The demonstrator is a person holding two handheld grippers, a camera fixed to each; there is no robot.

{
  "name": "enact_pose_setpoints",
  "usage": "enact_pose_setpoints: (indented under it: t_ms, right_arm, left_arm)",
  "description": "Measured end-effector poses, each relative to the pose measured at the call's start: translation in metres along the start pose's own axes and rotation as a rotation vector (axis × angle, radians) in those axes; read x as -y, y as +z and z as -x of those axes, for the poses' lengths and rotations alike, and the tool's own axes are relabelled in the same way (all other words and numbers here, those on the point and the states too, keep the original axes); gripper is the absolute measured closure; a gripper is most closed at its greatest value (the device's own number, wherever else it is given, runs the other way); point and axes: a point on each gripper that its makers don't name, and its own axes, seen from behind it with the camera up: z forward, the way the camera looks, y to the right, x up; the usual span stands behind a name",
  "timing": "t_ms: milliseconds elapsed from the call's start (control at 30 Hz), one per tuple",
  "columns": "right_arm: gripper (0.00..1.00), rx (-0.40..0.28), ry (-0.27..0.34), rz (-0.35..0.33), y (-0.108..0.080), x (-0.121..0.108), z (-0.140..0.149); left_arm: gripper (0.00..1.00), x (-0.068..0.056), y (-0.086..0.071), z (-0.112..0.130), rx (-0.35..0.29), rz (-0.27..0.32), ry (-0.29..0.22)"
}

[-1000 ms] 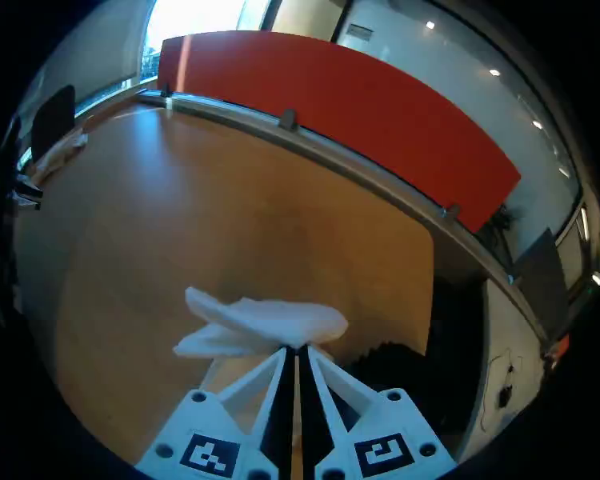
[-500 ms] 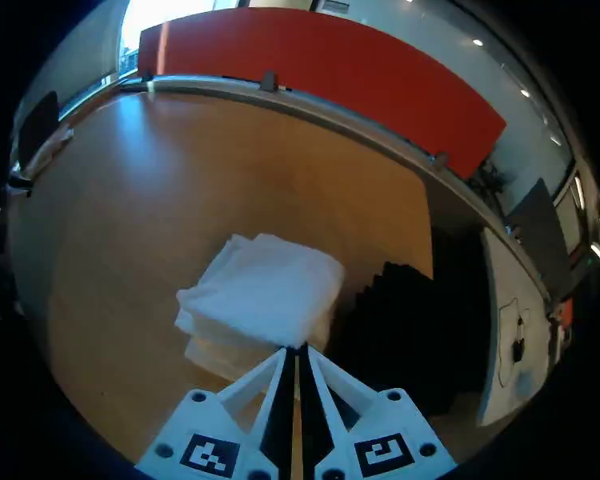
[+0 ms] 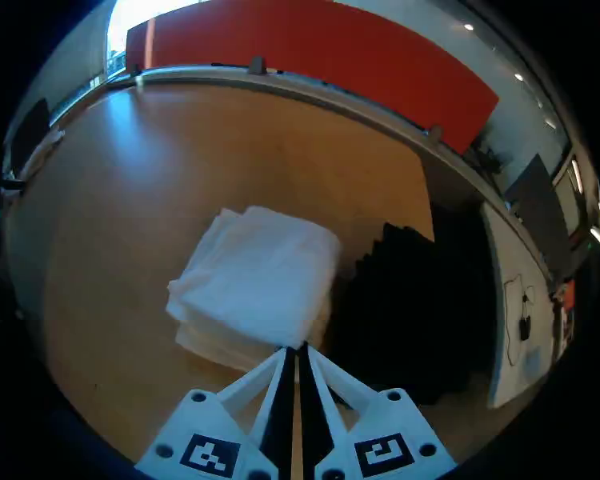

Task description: Fold towel

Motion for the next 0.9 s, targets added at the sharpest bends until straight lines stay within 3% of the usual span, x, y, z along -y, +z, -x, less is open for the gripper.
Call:
enact_pose_setpoints:
  t_ms: [500, 900]
  right_arm:
    - [0.94, 0.089, 0.093, 0.005, 0.029, 0.0, 0.042]
    - [0.94, 0.111, 0.108, 0.025, 0.039, 0.0, 0.052]
  left_arm:
    - [0.26, 0.004, -0.002, 0.002, 0.011, -0.019, 0.015]
    - [0.26, 0.004, 0.001, 0.002, 0.019, -0.022, 0.023]
